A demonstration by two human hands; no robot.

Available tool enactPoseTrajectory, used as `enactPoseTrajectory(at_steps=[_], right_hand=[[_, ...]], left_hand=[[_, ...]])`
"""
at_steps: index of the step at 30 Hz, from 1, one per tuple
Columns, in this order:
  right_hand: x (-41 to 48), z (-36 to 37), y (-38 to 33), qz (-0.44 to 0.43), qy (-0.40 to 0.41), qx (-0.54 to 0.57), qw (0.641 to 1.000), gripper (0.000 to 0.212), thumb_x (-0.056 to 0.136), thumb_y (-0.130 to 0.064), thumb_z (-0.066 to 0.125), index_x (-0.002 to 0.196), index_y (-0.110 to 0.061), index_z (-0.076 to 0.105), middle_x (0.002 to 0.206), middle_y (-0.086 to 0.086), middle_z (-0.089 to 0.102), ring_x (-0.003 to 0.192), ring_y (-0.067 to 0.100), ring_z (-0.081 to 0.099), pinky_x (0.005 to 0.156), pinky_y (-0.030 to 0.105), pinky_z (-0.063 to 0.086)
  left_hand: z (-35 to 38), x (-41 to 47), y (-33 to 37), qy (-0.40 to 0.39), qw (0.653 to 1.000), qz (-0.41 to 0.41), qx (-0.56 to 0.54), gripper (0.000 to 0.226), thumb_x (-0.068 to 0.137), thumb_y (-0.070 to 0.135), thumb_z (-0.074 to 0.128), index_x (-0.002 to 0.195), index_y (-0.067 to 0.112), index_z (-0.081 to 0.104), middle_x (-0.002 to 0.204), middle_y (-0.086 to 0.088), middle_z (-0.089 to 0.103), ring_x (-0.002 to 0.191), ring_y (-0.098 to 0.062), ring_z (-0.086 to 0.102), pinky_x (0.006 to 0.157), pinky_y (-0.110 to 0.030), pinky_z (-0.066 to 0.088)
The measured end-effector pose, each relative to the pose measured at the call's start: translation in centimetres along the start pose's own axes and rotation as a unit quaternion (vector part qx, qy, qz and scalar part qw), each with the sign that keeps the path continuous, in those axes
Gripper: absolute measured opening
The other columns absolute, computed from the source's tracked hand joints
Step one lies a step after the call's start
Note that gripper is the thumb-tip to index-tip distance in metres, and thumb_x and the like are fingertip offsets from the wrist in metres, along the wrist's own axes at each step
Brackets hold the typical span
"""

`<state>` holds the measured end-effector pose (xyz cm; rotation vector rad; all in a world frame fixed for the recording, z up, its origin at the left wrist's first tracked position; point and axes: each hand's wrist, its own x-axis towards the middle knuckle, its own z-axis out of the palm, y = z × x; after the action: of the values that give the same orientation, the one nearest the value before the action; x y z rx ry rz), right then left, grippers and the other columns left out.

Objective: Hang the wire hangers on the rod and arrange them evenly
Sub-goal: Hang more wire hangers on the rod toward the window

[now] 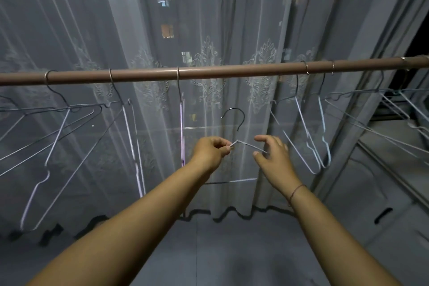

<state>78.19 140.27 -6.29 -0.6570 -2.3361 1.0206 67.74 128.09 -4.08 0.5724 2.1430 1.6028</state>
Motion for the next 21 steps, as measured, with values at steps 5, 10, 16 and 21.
enactPoseTrajectory(at_steps=[5,10,16,21], right_hand=[[-0.8,-1.4,0.5,0.033,-0.046,-0.038,0.998,0.014,0.085,-0.019,0.057,0.097,-0.023,0.063,0.1,0.002,0.069,0.097,0.022,0.062,0.091,0.043,0.05],[-1.6,-3.3,0.0,0.031,-0.05,-0.047,0.997,0.023,0.09,-0.015,0.049,0.073,-0.023,0.062,0.064,-0.005,0.065,0.067,0.012,0.061,0.071,0.03,0.047],[-3.0,-4.2,-1.5,0.057,0.015,0.039,0.998,0.025,0.09,-0.016,0.051,0.07,-0.026,0.062,0.06,-0.001,0.062,0.065,0.02,0.061,0.068,0.041,0.056],[-4.1,-4.3,-3.5,0.068,0.046,0.139,0.987,0.025,0.091,-0.011,0.049,0.072,-0.02,0.061,0.064,0.003,0.059,0.065,0.019,0.058,0.057,0.03,0.052]], left_hand=[[-0.1,-0.5,0.1,-0.001,1.0,0.029,0.002,0.011,0.087,0.006,0.06,0.091,0.007,0.07,0.081,-0.005,0.064,0.078,-0.015,0.056,0.076,-0.024,0.047],[0.0,-0.3,0.4,0.05,0.998,0.046,-0.017,0.011,0.086,0.007,0.062,0.093,0.008,0.069,0.088,-0.002,0.065,0.085,-0.013,0.058,0.089,-0.029,0.048],[1.4,-1.7,2.0,0.122,0.987,0.084,-0.059,0.011,0.08,0.014,0.069,0.086,0.014,0.061,0.082,-0.001,0.059,0.074,-0.012,0.054,0.072,-0.02,0.045],[3.7,-3.9,4.3,-0.06,0.981,0.009,-0.186,0.012,0.089,0.011,0.058,0.098,0.005,0.064,0.072,-0.003,0.063,0.06,-0.006,0.058,0.056,-0.01,0.048]])
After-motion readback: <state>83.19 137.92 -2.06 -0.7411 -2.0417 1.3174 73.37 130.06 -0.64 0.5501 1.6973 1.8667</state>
